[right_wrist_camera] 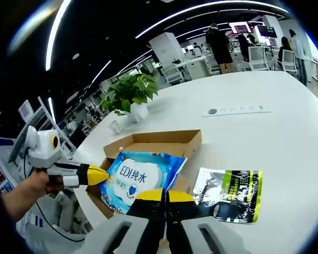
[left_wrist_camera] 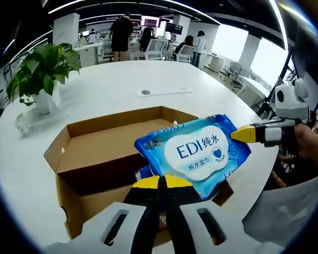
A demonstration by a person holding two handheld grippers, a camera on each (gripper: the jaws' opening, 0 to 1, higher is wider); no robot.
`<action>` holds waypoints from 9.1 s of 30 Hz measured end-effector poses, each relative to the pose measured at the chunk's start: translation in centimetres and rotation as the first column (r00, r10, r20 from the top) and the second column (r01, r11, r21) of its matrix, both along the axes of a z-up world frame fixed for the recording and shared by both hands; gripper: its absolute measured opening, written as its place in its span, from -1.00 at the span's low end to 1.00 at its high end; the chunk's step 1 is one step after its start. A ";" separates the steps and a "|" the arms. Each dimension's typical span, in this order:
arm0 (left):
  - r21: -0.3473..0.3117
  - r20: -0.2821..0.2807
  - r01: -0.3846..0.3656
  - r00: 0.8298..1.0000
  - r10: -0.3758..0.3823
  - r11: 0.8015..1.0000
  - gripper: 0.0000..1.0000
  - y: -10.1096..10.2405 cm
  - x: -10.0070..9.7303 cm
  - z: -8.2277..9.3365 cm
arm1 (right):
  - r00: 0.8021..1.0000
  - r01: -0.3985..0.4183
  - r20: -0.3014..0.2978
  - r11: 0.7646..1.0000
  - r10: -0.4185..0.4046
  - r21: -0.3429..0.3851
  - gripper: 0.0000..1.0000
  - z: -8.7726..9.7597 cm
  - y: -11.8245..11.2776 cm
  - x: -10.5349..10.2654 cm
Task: Operate the shoe box by opening the lid, removing the specified soft item, and placing it in the target area until the item is outside and the box remains undamaged.
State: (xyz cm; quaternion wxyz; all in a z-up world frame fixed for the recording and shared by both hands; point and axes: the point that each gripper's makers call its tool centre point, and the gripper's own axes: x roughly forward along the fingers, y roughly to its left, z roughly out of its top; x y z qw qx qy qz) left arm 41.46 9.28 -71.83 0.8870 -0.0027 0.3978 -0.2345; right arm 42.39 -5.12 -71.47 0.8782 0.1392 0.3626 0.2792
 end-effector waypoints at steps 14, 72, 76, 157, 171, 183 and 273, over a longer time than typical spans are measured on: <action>-0.022 -0.005 0.050 0.999 -0.050 0.999 -1.00 -4.5 0.7 0.2 | 0.998 0.059 -0.009 0.998 -0.059 -0.007 -1.00 -0.4 -4.6 0.3; -0.035 -0.090 0.154 0.984 -0.157 0.987 -1.00 -15.1 3.8 -5.1 | 0.982 0.177 -0.058 0.982 -0.180 -0.060 -1.00 -5.4 -15.1 4.1; -0.018 -0.096 0.152 0.984 -0.153 0.988 -1.00 -14.9 3.9 -5.7 | 0.982 0.171 -0.068 0.983 -0.175 -0.062 -1.00 -6.3 -14.9 4.3; 0.189 0.010 0.322 0.944 -0.330 0.928 -0.77 -13.8 4.1 -4.2 | 0.988 0.138 -0.050 0.985 -0.143 -0.102 -0.75 -8.7 -15.3 3.4; 0.112 0.024 0.296 0.953 -0.301 0.948 -0.51 -12.8 2.7 -2.5 | 0.998 0.070 0.010 0.985 -0.069 -0.155 -0.62 -5.9 -15.1 2.2; 0.048 0.046 0.282 0.958 -0.284 0.958 -0.20 -11.7 0.9 -1.1 | 0.996 -0.038 0.069 0.969 0.057 -0.246 -0.41 -3.6 -13.9 0.8; 0.345 0.080 0.378 0.900 -0.429 0.859 -1.00 1.0 3.0 -8.2 | 0.679 -0.475 0.054 0.494 0.732 -0.729 -1.00 -8.3 9.7 1.9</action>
